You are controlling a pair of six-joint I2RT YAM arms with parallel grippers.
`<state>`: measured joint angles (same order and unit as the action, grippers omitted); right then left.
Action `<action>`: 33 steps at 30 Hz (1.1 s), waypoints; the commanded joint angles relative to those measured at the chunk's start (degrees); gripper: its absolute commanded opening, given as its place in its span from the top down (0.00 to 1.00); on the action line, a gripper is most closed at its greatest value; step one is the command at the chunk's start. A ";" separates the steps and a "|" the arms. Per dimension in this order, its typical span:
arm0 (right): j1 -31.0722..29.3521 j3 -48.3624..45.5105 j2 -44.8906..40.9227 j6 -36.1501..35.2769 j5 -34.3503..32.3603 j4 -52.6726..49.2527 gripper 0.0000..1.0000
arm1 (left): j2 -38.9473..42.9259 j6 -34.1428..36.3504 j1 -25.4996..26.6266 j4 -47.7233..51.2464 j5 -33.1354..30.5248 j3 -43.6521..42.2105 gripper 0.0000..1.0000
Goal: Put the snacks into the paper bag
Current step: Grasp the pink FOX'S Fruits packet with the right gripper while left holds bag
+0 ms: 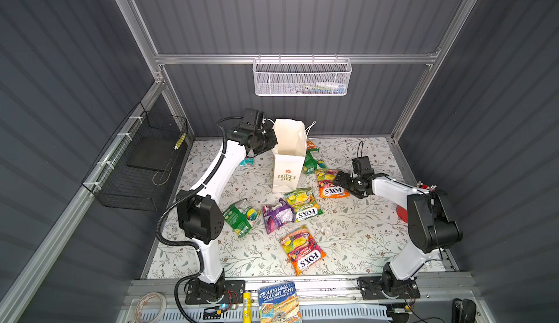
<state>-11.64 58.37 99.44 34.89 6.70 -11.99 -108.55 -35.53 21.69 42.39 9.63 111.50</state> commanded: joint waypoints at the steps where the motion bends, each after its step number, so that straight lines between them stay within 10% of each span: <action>1: -0.05 1.81 1.86 -1.45 1.11 -3.00 0.01 | 0.86 4.03 0.10 4.83 -2.26 0.71 1.00; 14: -0.10 7.00 7.35 -2.42 2.39 -6.06 0.28 | 5.16 13.05 0.10 10.63 -14.73 3.24 1.00; 27: -0.05 2.37 3.65 -0.22 6.98 -0.78 0.97 | 4.39 14.50 3.00 11.06 -13.86 2.99 1.00; 33: -0.05 -2.21 -5.26 1.35 7.61 0.75 1.00 | 4.33 14.17 3.03 9.57 -13.38 1.40 1.00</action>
<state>-11.64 57.63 98.37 35.16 13.72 -12.01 -104.20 -22.41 25.10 51.88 -4.08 112.75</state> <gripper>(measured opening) 0.099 0.050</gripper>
